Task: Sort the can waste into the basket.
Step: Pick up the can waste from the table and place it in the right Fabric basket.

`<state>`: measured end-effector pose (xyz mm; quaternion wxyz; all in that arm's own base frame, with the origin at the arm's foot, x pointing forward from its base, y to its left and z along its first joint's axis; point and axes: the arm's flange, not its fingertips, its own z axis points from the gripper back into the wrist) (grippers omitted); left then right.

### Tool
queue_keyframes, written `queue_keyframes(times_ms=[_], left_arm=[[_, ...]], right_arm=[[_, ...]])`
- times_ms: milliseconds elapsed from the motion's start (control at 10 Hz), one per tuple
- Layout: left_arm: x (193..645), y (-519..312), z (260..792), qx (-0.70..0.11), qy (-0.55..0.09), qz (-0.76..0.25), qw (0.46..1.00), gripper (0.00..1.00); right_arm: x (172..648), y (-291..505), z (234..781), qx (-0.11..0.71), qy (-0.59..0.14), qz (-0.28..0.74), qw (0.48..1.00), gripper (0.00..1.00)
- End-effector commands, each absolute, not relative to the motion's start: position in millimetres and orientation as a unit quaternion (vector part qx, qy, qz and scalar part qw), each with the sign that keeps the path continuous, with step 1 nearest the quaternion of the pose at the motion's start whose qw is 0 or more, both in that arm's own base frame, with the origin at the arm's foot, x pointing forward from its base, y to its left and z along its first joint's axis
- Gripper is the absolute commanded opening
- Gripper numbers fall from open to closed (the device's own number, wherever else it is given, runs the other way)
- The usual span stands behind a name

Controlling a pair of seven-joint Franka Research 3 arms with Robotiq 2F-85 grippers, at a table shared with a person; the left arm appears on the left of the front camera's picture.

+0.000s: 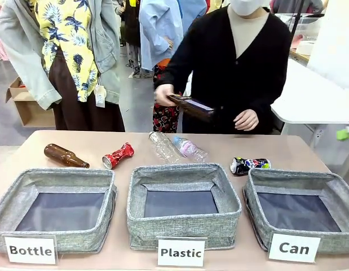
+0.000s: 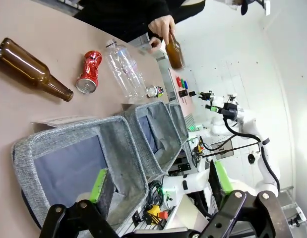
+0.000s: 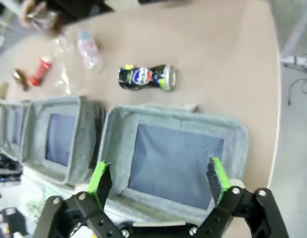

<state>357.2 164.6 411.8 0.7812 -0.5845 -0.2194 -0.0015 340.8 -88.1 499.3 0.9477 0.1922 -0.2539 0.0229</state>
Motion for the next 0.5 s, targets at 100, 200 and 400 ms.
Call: queue_keyframes(times_ms=[100, 200, 400], left_arm=[[357, 165, 412, -0.584, -0.219, -0.002, 0.781, 1.00], [339, 179, 448, -0.598, -0.220, -0.009, 0.771, 1.00], [295, 207, 504, -0.719, -0.084, -0.009, 0.690, 1.00]], right_arm=[[381, -17, 455, 0.105, -0.240, 0.093, 0.961, 1.00], [404, 8, 448, 0.071, -0.237, 0.118, 0.962, 1.00], [443, 49, 436, 0.029, -0.229, 0.254, 0.939, 1.00]])
